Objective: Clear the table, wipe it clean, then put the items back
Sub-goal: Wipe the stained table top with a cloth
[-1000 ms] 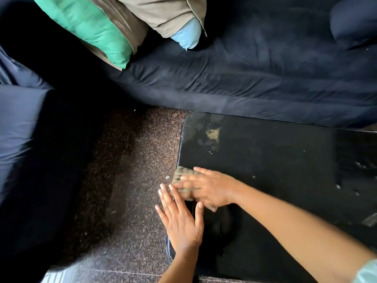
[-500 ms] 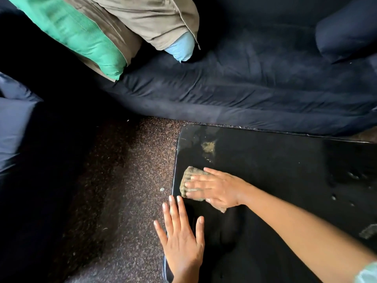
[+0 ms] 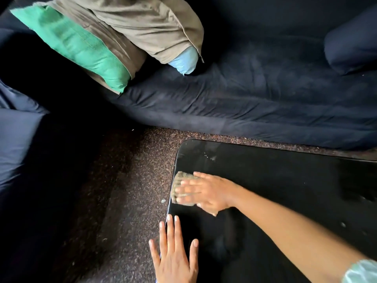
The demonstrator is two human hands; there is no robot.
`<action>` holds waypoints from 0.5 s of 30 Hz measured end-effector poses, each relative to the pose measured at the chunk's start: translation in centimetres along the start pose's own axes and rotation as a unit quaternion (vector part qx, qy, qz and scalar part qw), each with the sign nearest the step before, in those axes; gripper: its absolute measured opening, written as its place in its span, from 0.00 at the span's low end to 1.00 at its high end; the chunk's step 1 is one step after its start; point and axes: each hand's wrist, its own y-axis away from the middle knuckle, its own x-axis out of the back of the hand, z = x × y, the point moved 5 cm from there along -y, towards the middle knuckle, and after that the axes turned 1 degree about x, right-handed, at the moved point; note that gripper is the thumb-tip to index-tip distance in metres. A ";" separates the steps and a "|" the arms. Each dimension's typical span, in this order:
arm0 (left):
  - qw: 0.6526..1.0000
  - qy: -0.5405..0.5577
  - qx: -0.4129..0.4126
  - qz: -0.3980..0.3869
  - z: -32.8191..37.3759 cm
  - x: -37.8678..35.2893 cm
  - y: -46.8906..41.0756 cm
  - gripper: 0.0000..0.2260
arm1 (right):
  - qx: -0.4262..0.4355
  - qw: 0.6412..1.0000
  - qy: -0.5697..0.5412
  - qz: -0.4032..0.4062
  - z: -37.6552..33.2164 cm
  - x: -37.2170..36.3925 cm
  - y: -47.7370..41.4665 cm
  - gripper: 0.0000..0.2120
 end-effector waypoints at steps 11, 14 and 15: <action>0.999 -0.017 0.028 -0.008 -0.7 0.0 -0.2 0.28 | -0.081 0.997 -0.002 0.010 2.5 0.3 -1.3 0.29; 1.000 -0.009 0.009 -0.003 0.5 0.4 -1.7 0.27 | 0.006 1.000 -0.003 -0.006 4.0 0.6 -0.6 0.28; 1.000 -0.011 -0.006 -0.006 1.2 0.6 -2.8 0.27 | -0.002 1.000 0.002 -0.011 4.9 0.8 -1.0 0.28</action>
